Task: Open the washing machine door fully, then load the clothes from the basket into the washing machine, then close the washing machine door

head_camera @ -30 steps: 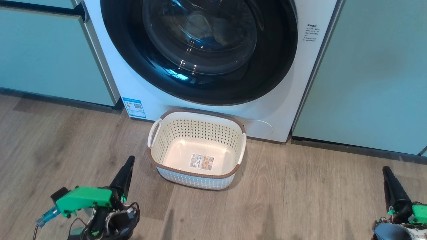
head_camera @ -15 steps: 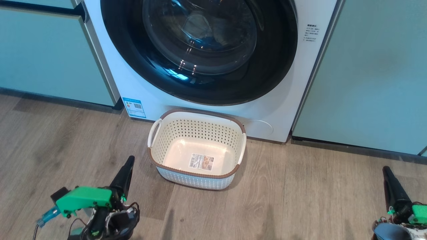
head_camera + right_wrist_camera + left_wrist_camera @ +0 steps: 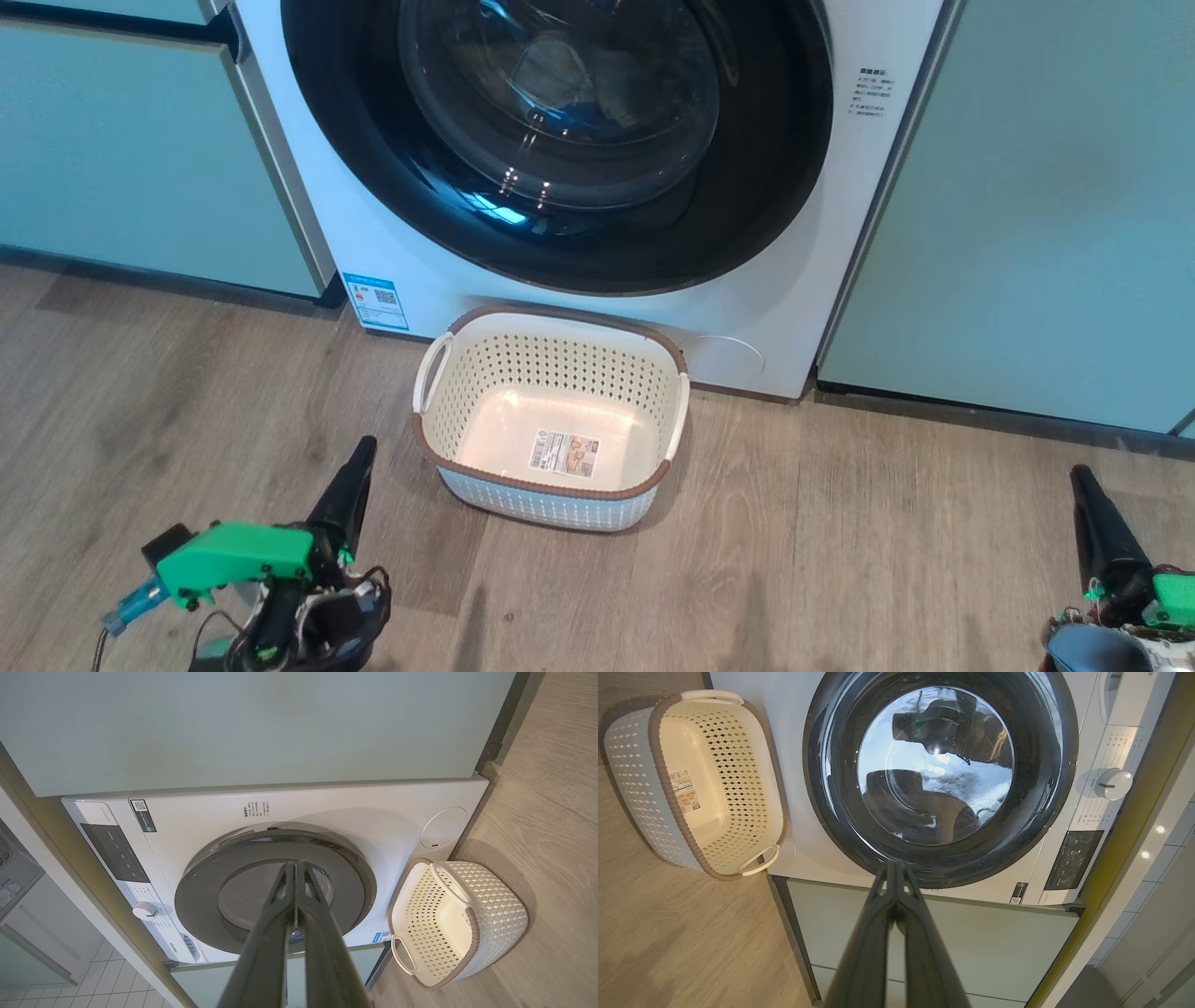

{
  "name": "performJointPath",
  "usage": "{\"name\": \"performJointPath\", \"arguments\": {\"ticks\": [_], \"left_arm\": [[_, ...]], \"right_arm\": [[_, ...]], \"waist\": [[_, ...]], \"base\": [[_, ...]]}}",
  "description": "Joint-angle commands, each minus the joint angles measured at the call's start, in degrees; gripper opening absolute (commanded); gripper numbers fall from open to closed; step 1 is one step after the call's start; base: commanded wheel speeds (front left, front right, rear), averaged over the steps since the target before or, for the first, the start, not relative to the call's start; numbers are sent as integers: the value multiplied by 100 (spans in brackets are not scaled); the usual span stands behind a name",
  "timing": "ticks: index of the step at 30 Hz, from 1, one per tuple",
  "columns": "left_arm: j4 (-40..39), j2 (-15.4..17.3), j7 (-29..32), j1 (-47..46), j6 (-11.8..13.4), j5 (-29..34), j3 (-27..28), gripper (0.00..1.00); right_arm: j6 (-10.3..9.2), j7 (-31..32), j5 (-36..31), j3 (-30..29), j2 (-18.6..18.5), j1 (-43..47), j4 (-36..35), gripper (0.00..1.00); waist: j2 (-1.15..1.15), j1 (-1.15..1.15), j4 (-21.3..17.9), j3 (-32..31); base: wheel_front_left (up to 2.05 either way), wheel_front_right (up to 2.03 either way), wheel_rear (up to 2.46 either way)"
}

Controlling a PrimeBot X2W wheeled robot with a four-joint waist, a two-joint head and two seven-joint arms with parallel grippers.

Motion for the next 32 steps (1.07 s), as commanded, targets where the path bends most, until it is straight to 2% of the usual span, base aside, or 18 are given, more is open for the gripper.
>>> {"name": "performJointPath", "arguments": {"ticks": [1, 32], "left_arm": [[-204, 36, 37, -142, -8, -29, 194, 0], [-204, 36, 36, -142, -8, -29, 193, 0]], "right_arm": [[20, 32, 44, 91, -115, -315, -208, 0], [20, 32, 45, 91, -115, -315, -208, 0]], "waist": [[0, 0, 0, 0], [0, 0, 0, 0]], "base": [[0, 0, 0], [0, 0, 0]]}}
